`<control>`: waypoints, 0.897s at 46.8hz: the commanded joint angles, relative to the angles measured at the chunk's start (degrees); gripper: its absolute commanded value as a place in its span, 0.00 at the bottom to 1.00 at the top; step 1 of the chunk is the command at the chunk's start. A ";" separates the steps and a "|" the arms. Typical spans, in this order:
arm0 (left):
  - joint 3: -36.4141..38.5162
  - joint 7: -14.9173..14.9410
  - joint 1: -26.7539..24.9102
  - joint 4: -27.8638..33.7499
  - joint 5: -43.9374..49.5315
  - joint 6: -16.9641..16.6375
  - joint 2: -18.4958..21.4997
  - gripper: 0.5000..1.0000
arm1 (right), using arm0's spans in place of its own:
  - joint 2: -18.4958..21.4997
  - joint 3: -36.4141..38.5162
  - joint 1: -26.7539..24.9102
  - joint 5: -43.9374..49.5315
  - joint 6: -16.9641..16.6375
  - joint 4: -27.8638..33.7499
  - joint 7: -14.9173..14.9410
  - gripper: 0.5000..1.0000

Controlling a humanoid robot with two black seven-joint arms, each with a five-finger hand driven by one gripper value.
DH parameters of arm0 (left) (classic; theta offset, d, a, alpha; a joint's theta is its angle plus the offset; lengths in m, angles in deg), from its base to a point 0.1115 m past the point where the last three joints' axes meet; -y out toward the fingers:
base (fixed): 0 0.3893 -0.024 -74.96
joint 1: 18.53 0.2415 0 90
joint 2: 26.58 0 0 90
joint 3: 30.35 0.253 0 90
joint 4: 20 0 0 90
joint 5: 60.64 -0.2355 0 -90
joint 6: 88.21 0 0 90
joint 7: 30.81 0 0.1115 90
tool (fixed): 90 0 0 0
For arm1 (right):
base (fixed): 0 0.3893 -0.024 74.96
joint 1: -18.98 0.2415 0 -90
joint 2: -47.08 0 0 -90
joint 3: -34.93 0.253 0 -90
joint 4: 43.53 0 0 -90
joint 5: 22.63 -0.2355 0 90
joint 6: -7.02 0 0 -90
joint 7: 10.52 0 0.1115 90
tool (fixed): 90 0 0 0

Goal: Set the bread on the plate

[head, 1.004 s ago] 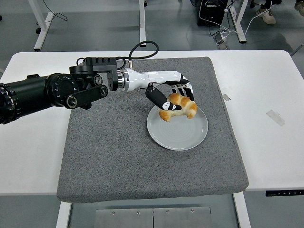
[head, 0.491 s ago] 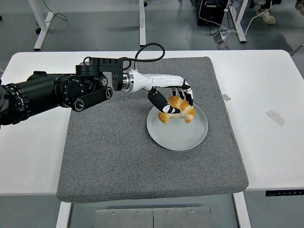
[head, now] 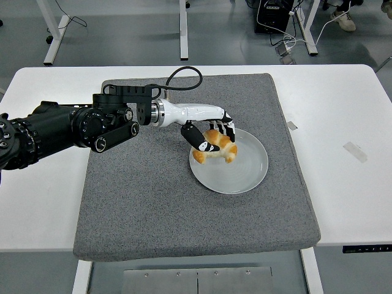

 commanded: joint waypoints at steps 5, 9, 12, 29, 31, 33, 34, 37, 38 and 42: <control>-0.01 0.00 0.67 -0.23 0.01 -0.28 0.00 0.00 | 0.00 0.00 0.03 0.06 0.00 0.00 0.02 1.00; -0.01 0.00 1.28 -0.67 0.01 -0.72 0.00 0.00 | 0.00 0.00 -0.06 0.06 0.00 0.00 0.02 1.00; -0.01 0.00 1.54 -1.46 0.01 -0.81 0.00 0.00 | 0.00 0.00 0.03 -0.02 0.00 0.00 0.02 1.00; -0.18 0.00 2.07 -2.42 0.10 -1.95 0.00 0.00 | 0.00 0.00 -0.06 -0.02 0.00 0.00 0.02 1.00; -0.18 0.00 2.07 -2.60 0.10 -1.95 0.00 0.00 | 0.00 0.00 -0.06 -0.02 0.00 0.00 0.02 1.00; -0.18 0.00 2.07 -2.69 0.10 -2.04 0.00 0.00 | 0.00 0.00 -0.06 0.06 0.00 0.00 0.02 1.00; -0.18 0.00 2.07 -2.69 0.10 -1.95 0.00 0.00 | 0.00 0.00 -0.06 0.06 0.00 0.00 0.02 1.00; -0.18 0.00 2.07 -2.69 0.10 -2.04 0.00 0.00 | 0.00 0.00 -0.06 -0.02 0.00 0.00 0.02 1.00; -0.18 0.00 2.16 -2.69 0.10 -2.04 0.00 0.00 | 0.00 0.00 -0.06 0.06 0.00 0.00 0.02 1.00; -0.18 0.00 2.25 -2.69 0.10 -2.04 0.00 0.01 | 0.00 0.00 -0.06 -0.02 0.00 0.00 0.02 1.00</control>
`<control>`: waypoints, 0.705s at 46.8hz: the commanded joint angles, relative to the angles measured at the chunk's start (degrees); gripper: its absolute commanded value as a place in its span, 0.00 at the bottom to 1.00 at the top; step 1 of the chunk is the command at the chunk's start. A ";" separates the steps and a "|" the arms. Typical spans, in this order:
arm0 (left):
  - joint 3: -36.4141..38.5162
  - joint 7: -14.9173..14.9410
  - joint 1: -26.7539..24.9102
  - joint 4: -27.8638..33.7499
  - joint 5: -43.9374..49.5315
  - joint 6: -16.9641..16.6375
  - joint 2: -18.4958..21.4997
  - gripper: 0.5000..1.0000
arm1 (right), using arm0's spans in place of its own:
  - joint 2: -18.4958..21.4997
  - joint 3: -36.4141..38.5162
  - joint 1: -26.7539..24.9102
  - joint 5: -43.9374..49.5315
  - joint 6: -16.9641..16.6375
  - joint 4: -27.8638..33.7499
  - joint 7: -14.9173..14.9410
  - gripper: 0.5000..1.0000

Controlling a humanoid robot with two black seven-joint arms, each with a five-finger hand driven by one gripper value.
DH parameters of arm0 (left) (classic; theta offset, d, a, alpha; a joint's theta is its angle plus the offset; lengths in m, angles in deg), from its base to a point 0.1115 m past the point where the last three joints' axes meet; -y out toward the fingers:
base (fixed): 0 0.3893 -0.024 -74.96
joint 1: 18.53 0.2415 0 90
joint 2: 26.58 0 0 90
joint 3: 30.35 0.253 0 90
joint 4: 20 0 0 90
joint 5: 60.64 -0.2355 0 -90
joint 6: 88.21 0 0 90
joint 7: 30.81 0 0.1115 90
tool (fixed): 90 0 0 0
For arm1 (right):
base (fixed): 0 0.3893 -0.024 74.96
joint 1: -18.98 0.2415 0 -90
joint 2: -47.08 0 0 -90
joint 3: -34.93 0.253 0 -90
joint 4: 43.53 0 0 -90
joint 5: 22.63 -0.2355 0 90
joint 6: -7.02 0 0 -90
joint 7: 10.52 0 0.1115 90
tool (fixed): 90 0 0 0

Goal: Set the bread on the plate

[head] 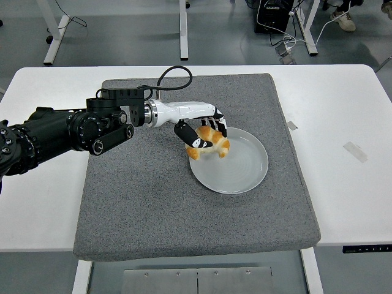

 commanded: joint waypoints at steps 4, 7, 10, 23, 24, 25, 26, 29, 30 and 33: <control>-0.05 0.00 0.25 0.00 0.00 -0.10 0.00 0.06 | 0.00 0.00 0.00 0.07 0.00 0.00 0.01 1.00; -0.05 0.00 0.33 0.00 0.00 -0.54 0.00 0.13 | 0.00 0.00 0.00 -0.02 0.00 0.00 0.01 1.00; -0.23 0.00 0.51 0.00 0.00 -0.81 0.00 0.24 | 0.00 0.00 0.00 -0.02 0.00 0.00 -0.08 1.00; -0.49 0.00 0.60 0.00 0.61 -1.16 0.00 0.59 | 0.00 0.00 0.00 -0.02 0.00 0.00 0.01 1.00; -0.49 0.00 0.60 0.00 0.70 -1.07 0.00 0.60 | 0.00 0.00 0.00 -0.02 0.00 0.00 -0.08 1.00; -0.58 0.00 0.60 0.00 0.79 -1.16 0.00 0.62 | 0.00 0.00 0.00 -0.02 0.00 0.00 0.01 1.00; -0.58 0.00 0.60 0.00 0.79 -1.16 0.00 0.63 | 0.00 0.00 0.00 -0.02 0.00 0.00 0.01 1.00; -0.58 0.00 0.60 0.00 0.88 -1.16 0.00 0.65 | 0.00 0.00 0.00 -0.02 0.00 0.00 0.01 1.00; -0.58 0.00 0.60 0.00 0.88 -1.16 0.00 0.66 | 0.00 0.00 0.00 0.07 0.00 0.00 0.01 1.00; -0.75 0.00 0.60 0.00 0.97 -1.16 0.00 0.68 | 0.00 0.00 0.00 -0.02 0.00 0.00 0.01 1.00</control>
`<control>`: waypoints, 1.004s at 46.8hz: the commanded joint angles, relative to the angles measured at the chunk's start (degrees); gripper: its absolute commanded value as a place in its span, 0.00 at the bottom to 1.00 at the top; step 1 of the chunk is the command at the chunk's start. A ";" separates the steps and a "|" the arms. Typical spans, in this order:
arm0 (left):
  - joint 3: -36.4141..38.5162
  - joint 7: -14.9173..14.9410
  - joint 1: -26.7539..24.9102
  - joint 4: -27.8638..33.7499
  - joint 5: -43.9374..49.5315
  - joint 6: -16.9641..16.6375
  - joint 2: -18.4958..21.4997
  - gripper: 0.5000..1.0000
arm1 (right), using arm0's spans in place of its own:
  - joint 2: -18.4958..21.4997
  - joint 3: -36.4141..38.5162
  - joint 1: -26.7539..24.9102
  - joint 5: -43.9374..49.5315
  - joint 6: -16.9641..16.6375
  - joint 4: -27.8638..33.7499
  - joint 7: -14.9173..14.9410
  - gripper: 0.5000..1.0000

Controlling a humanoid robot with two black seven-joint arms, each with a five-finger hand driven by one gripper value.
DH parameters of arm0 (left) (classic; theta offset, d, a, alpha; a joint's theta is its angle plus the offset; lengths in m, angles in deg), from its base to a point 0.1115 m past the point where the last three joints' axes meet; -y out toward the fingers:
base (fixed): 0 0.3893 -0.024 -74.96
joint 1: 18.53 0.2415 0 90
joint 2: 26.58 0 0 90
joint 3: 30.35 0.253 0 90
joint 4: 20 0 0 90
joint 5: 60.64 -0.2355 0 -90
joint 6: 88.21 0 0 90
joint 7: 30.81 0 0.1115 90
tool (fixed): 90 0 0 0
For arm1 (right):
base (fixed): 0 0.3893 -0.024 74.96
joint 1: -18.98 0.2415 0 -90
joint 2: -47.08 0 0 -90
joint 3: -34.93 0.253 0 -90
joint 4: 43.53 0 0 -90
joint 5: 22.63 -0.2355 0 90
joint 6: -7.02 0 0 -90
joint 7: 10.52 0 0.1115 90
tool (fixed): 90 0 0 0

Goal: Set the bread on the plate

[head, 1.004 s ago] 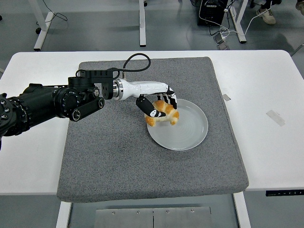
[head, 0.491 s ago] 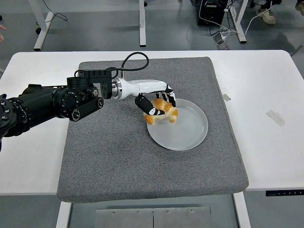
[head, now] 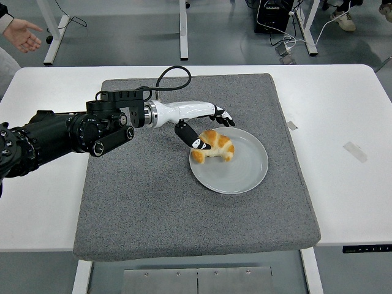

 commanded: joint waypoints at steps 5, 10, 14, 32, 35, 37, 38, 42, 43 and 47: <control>-1.25 0.00 0.09 0.07 0.15 -0.01 0.00 0.71 | 0.00 0.00 0.00 -0.03 0.00 0.00 0.01 1.00; -4.06 0.00 0.09 0.07 0.50 -0.10 0.00 0.79 | 0.00 0.00 0.00 -0.03 0.00 0.00 0.01 1.00; -7.84 0.00 0.09 -0.02 2.43 -0.54 0.00 0.92 | 0.00 0.00 0.00 0.06 0.00 0.09 0.01 1.00; -16.19 0.00 1.67 0.16 22.90 -0.10 0.00 0.97 | 0.00 0.00 0.00 -0.03 0.09 0.00 0.01 1.00; -18.56 0.00 2.72 0.42 26.69 0.51 1.22 0.97 | 0.00 0.00 0.00 -0.03 0.09 0.00 0.01 1.00; -20.23 0.00 3.77 0.42 28.36 1.39 3.07 0.97 | 0.00 0.00 0.00 -0.03 0.09 0.00 -0.08 1.00; -21.37 0.10 4.21 0.42 29.15 1.74 3.95 0.97 | 0.00 0.00 0.00 0.06 0.09 0.00 0.01 1.00; -26.73 1.16 6.15 0.42 32.23 3.24 7.73 0.97 | 0.00 0.00 0.00 0.06 0.09 0.09 -0.08 1.00; -28.14 1.68 6.76 0.42 32.76 3.50 8.43 0.97 | 0.00 0.00 0.00 -0.03 0.09 0.00 0.01 1.00; -33.67 4.05 9.49 0.42 34.25 4.03 11.33 0.97 | 0.00 0.00 0.00 -0.03 0.09 0.00 -0.08 1.00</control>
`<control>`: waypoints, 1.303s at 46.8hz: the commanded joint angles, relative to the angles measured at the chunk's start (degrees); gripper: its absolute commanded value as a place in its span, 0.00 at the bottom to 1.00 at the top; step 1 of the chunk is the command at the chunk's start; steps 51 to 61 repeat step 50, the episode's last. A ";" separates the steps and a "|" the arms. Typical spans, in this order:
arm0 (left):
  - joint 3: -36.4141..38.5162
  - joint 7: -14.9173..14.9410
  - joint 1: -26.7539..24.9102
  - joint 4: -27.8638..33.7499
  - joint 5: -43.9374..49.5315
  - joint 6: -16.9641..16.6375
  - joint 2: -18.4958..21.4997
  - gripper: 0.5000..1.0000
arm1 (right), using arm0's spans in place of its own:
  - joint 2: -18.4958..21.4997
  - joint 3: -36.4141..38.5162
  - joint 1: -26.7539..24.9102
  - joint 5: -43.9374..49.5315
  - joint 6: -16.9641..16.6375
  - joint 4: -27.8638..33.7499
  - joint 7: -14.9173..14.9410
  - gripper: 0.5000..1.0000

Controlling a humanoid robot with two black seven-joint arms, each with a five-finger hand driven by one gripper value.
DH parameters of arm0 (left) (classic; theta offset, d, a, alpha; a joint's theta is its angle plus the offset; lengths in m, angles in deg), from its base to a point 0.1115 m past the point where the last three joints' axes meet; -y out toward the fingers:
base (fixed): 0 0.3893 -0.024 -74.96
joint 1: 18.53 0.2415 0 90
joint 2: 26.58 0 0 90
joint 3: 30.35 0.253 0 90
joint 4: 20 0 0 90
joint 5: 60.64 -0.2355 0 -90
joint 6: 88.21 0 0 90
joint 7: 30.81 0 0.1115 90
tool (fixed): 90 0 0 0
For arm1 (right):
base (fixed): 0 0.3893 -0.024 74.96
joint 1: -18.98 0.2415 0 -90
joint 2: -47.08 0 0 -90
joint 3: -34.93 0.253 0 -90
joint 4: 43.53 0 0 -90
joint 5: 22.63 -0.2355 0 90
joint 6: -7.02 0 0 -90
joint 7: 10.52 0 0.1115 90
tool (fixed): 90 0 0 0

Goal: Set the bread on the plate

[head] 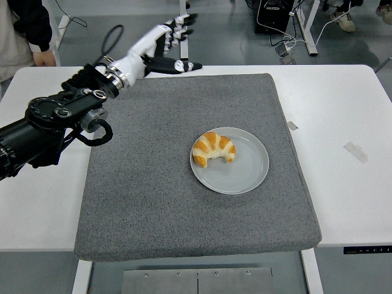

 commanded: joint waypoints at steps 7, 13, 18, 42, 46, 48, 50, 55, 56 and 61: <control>-13.27 6.38 6.10 0.01 2.14 0.66 4.58 0.97 | 0.00 0.00 -0.02 -0.04 -0.09 -0.02 -0.06 1.00; -20.92 10.69 9.62 -0.08 3.63 0.57 5.29 0.97 | 0.00 0.00 -0.02 -0.04 -0.01 -0.02 0.03 1.00; -25.32 11.48 12.26 0.01 4.60 0.49 5.20 0.97 | 0.00 0.00 -0.02 0.05 -0.01 -0.02 -0.06 1.00; -39.47 11.22 17.54 0.01 13.21 0.84 -5.43 0.97 | 0.00 0.00 -0.37 -0.04 -0.09 -0.11 -0.06 1.00; -41.06 11.13 17.89 0.10 13.21 0.84 -6.40 0.97 | 0.00 0.00 -0.37 -0.04 -0.09 -0.20 -0.06 1.00; -41.67 11.13 17.98 0.10 13.30 0.84 -6.66 0.97 | 0.00 0.00 -0.37 -0.04 -0.09 -0.11 -0.06 1.00; -42.02 11.13 18.06 0.10 13.30 0.84 -6.84 0.97 | 0.00 0.00 -0.37 -0.04 -0.09 -0.20 -0.06 1.00; -42.02 11.13 18.06 0.10 13.30 0.84 -6.84 0.97 | 0.00 0.00 -0.37 -0.04 -0.09 -0.20 -0.06 1.00; -42.02 11.13 18.06 0.10 13.30 0.84 -6.84 0.97 | 0.00 0.00 -0.37 -0.04 -0.09 -0.20 -0.06 1.00; -42.02 11.13 18.06 0.10 13.30 0.84 -6.84 0.97 | 0.00 0.00 -0.37 -0.04 -0.09 -0.20 -0.06 1.00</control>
